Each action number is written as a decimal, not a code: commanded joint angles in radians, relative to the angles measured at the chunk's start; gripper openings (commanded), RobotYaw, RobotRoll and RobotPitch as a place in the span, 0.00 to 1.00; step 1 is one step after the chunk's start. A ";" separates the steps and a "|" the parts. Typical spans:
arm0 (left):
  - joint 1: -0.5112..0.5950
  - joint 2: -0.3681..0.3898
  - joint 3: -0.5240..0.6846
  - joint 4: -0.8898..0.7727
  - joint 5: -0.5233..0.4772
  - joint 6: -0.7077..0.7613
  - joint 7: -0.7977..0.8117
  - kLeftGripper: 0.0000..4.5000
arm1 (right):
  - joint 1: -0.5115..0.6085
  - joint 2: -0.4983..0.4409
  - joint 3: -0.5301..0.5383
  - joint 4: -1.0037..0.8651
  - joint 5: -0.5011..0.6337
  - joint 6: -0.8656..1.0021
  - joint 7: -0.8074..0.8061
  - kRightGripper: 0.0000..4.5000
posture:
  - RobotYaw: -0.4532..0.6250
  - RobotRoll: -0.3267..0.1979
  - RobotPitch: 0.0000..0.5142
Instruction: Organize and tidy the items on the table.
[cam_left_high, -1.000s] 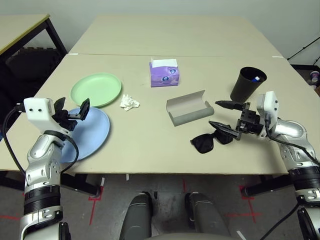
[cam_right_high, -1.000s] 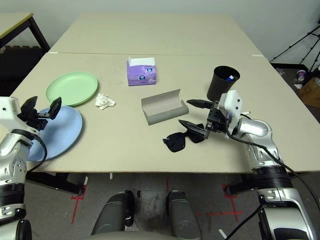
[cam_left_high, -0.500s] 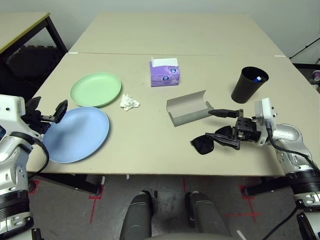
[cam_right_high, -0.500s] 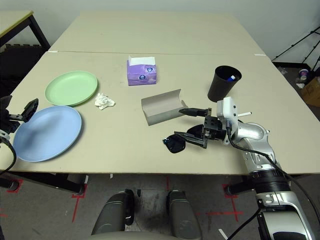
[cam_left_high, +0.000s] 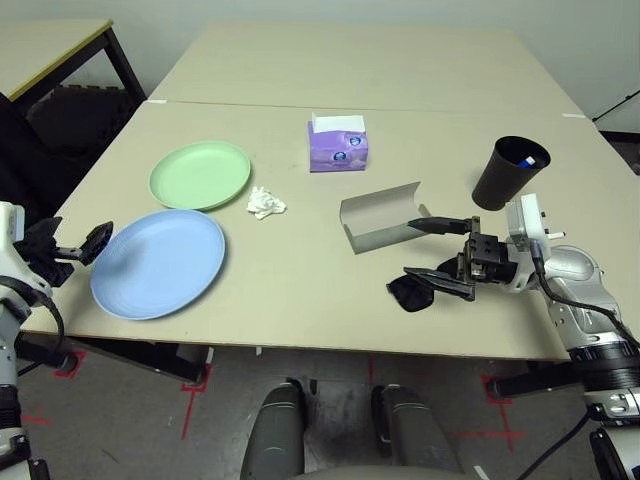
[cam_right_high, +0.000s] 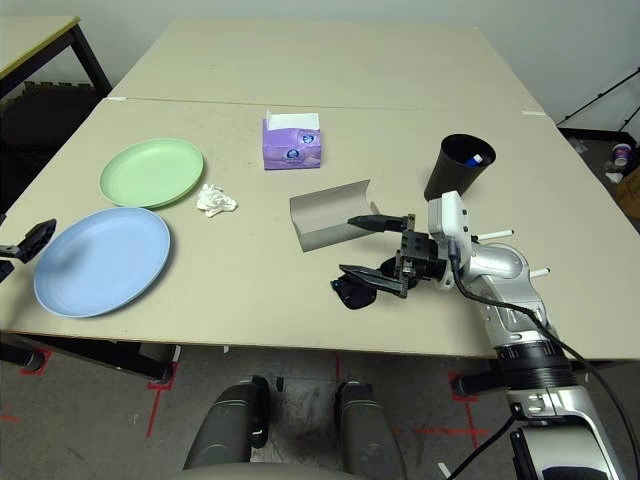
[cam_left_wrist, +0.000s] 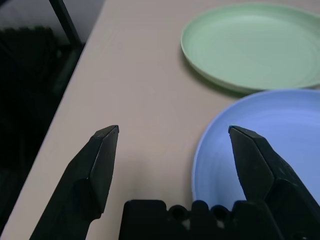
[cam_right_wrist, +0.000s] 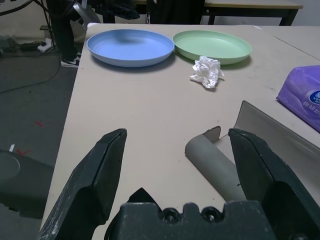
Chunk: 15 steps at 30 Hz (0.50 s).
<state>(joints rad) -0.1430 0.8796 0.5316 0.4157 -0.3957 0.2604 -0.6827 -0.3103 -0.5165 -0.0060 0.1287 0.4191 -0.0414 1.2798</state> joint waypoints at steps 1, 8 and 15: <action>0.015 0.031 -0.016 0.012 -0.006 0.089 -0.043 1.00 | 0.013 0.000 0.008 -0.021 0.008 0.010 -0.005 0.99 | 0.46 0.62 0.24; 0.019 0.051 -0.021 -0.015 -0.036 0.265 -0.108 1.00 | 0.019 0.006 0.016 -0.039 0.005 0.012 -0.015 0.99 | 0.46 0.62 0.24; 0.024 0.067 -0.015 0.004 -0.026 0.335 -0.118 1.00 | 0.022 0.009 0.018 -0.077 0.008 0.036 -0.037 0.99 | 0.45 0.62 0.24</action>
<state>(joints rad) -0.1368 0.9257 0.5255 0.4101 -0.4279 0.5744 -0.7907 -0.2989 -0.5071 -0.0004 0.0751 0.4193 -0.0158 1.2499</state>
